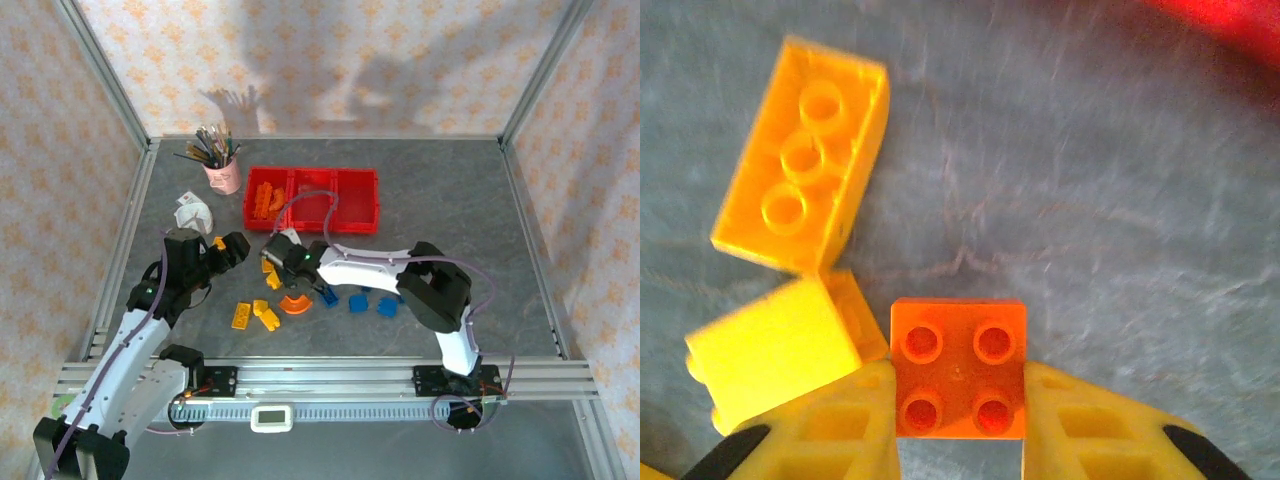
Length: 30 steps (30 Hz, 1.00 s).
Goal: Sort the legos into containers by color
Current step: Pick up the lego from the center of the table, then place the lego in the container.
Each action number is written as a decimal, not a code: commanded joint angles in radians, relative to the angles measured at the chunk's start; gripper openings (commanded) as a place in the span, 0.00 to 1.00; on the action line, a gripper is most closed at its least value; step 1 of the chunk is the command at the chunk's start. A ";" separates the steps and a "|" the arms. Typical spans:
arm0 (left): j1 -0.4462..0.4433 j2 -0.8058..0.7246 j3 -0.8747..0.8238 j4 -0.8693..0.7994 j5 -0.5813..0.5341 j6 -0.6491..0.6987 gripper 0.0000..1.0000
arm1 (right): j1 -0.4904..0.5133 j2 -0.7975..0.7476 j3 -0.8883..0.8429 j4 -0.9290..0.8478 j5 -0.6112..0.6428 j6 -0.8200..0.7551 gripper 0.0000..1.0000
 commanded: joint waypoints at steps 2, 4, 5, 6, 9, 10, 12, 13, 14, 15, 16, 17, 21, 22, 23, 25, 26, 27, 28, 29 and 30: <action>-0.003 0.026 0.079 0.035 -0.047 -0.002 0.99 | -0.060 -0.023 0.100 0.000 0.055 -0.028 0.28; -0.001 0.050 0.103 0.039 -0.077 -0.005 0.99 | -0.079 0.011 0.158 0.027 0.050 -0.046 0.28; 0.000 0.061 0.112 0.046 -0.085 -0.009 0.99 | -0.084 0.032 0.194 0.032 0.047 -0.055 0.28; 0.001 0.072 0.120 0.061 -0.084 -0.009 0.99 | -0.090 0.056 0.233 0.042 0.051 -0.070 0.28; 0.008 0.107 0.138 0.101 -0.087 -0.014 0.99 | -0.110 0.141 0.357 0.047 0.061 -0.096 0.28; 0.010 0.119 0.146 0.108 -0.092 -0.011 0.99 | -0.120 0.174 0.410 0.045 0.064 -0.101 0.28; 0.018 0.143 0.160 0.114 -0.106 -0.011 0.99 | -0.140 0.227 0.484 0.049 0.064 -0.110 0.28; 0.024 0.153 0.163 0.119 -0.107 -0.011 0.99 | -0.149 0.255 0.520 0.052 0.063 -0.115 0.28; 0.029 0.161 0.166 0.125 -0.106 -0.009 0.99 | -0.157 0.278 0.550 0.052 0.064 -0.120 0.29; 0.033 0.169 0.168 0.129 -0.106 -0.011 0.99 | -0.164 0.307 0.585 0.053 0.067 -0.128 0.29; 0.037 0.174 0.169 0.134 -0.107 -0.013 0.99 | -0.168 0.337 0.625 0.049 0.066 -0.139 0.31; 0.039 0.178 0.170 0.138 -0.106 -0.015 0.99 | -0.172 0.363 0.660 0.039 0.069 -0.145 0.33; 0.044 0.181 0.166 0.151 -0.111 -0.021 0.99 | -0.184 0.434 0.785 -0.018 0.067 -0.156 0.44; 0.043 0.181 0.166 0.153 -0.109 -0.023 0.99 | -0.182 0.427 0.788 -0.021 0.057 -0.161 0.47; 0.043 0.180 0.166 0.154 -0.105 -0.023 0.99 | -0.182 0.412 0.781 -0.020 0.051 -0.163 0.50; 0.044 0.177 0.165 0.150 -0.104 -0.022 0.99 | -0.181 0.366 0.746 -0.013 0.039 -0.170 0.55; 0.044 0.174 0.165 0.146 -0.102 -0.019 0.99 | -0.177 0.335 0.719 -0.007 0.034 -0.177 0.56; 0.043 0.170 0.164 0.143 -0.099 -0.016 0.99 | -0.172 0.303 0.689 -0.006 0.031 -0.180 0.57; 0.043 0.167 0.164 0.140 -0.095 -0.014 0.99 | -0.168 0.276 0.660 -0.007 0.026 -0.181 0.58; 0.043 0.163 0.164 0.134 -0.092 -0.011 0.99 | -0.161 0.234 0.618 -0.008 0.019 -0.185 0.58; 0.044 0.158 0.162 0.128 -0.084 -0.007 0.99 | -0.155 0.192 0.564 -0.005 0.012 -0.186 0.59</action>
